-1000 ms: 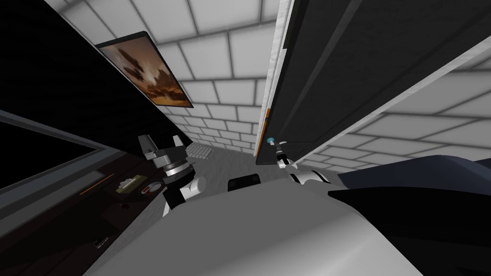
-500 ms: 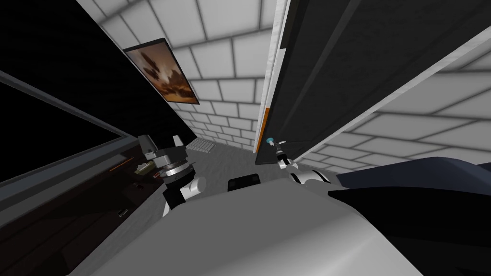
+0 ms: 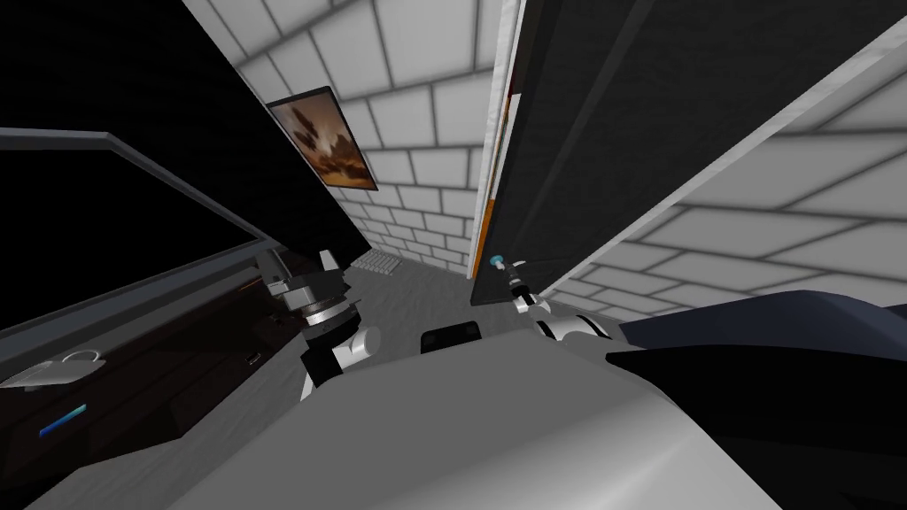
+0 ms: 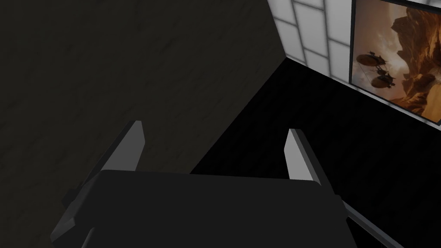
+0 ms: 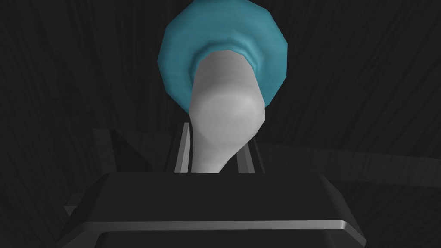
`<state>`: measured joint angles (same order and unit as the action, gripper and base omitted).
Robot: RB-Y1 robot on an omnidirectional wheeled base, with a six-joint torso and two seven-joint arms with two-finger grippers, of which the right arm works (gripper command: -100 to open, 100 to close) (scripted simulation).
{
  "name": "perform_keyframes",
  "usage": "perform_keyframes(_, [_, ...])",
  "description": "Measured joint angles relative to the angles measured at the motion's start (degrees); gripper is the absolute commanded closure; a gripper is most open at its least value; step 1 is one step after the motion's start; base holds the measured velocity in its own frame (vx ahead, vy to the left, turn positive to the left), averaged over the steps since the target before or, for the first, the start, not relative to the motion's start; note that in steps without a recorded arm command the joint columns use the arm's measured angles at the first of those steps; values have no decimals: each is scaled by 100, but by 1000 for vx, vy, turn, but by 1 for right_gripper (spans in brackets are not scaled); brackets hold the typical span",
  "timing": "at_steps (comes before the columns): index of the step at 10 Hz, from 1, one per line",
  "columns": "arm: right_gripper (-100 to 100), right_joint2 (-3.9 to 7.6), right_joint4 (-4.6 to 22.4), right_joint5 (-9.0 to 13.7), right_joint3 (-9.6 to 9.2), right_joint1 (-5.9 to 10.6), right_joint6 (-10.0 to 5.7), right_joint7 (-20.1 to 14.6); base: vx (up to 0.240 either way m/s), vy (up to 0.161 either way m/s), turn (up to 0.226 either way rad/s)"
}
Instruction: Pull the door open
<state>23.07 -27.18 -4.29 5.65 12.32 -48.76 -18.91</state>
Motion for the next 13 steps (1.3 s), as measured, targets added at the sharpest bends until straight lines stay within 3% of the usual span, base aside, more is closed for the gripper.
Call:
perform_keyframes(1, [100,2,95,-1,1,77,-37,8,-234,-106,154])
perform_keyframes(2, [100,-25,-83,-4,0,7,45,22,-217,-84,172])
perform_keyframes(4, [100,-38,-80,-20,-22,29,90,35,-203,-110,168])
perform_keyframes(5, [100,-62,13,-28,-34,114,80,58,-219,-121,162])
perform_keyframes(6, [100,-90,-131,-35,-43,62,141,76,-184,-121,157])
perform_keyframes(8, [100,-121,-90,-53,-75,114,120,93,-232,-120,149])
perform_keyframes(10, [100,-161,119,-67,-101,286,50,120,-195,-120,97])
perform_keyframes(12, [100,-207,11,-81,-131,219,109,127,-122,-22,101])
perform_keyframes(13, [100,-124,-8,-102,-150,173,54,52,-229,-29,139])
